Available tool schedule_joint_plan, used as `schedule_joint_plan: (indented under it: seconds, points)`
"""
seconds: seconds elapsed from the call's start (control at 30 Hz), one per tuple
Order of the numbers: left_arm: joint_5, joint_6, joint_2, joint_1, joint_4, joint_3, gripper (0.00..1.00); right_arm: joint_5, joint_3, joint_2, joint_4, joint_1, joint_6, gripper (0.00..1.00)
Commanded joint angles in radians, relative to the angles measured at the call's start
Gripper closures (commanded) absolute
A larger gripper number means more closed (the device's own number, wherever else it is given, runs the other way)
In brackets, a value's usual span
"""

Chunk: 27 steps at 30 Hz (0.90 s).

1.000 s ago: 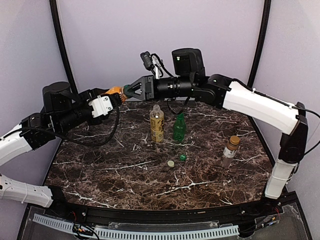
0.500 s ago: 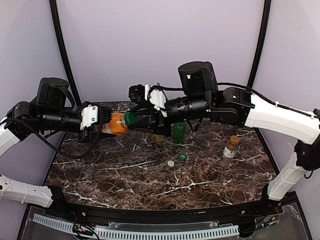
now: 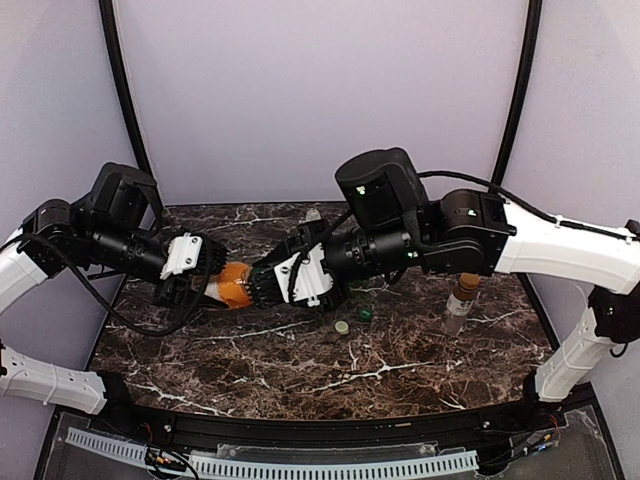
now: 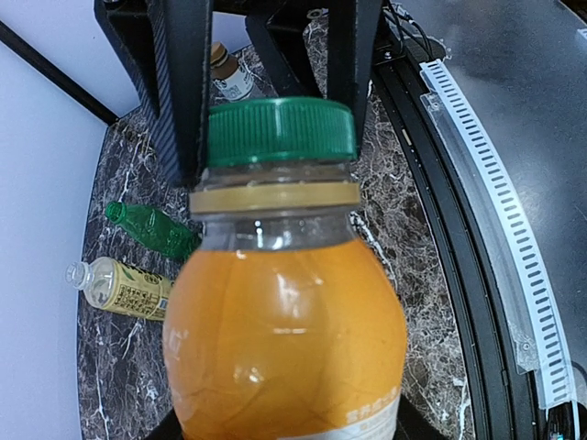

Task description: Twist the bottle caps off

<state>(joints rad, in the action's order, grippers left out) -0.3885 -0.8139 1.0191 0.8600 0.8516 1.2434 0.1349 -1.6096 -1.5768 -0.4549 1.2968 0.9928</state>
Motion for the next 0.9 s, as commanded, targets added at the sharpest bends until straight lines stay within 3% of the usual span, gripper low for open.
schedule_joint_plan:
  seconds: [0.0, 0.37, 0.6, 0.7, 0.8, 0.87]
  points:
    - [-0.078, -0.007, 0.004, 0.01, 0.007, 0.006, 0.91, -0.077, -0.008, -0.017, 0.09, 0.017, 0.109, 1.0]
    - [-0.032, -0.029, -0.022, 0.009, 0.027, -0.036, 0.97, -0.006, 0.168, 0.156, 0.286, 0.01, 0.17, 1.0]
    - [-0.035, -0.036, -0.024, 0.009, 0.028, -0.034, 0.97, -0.039, 0.226, 0.19, 0.317, 0.007, 0.135, 1.0]
    - [-0.003, -0.012, -0.036, 0.007, -0.013, -0.043, 0.97, -0.103, 0.179, 0.173, 0.326, -0.032, -0.055, 1.0]
    - [0.084, 0.066, -0.054, -0.014, -0.141, -0.06, 0.96, -0.271, 0.1, 0.143, 0.297, -0.135, -0.479, 1.0]
    - [0.179, 0.13, -0.068, -0.043, -0.246, -0.081, 0.94, -0.375, 0.027, 0.112, 0.176, -0.201, -0.734, 1.0]
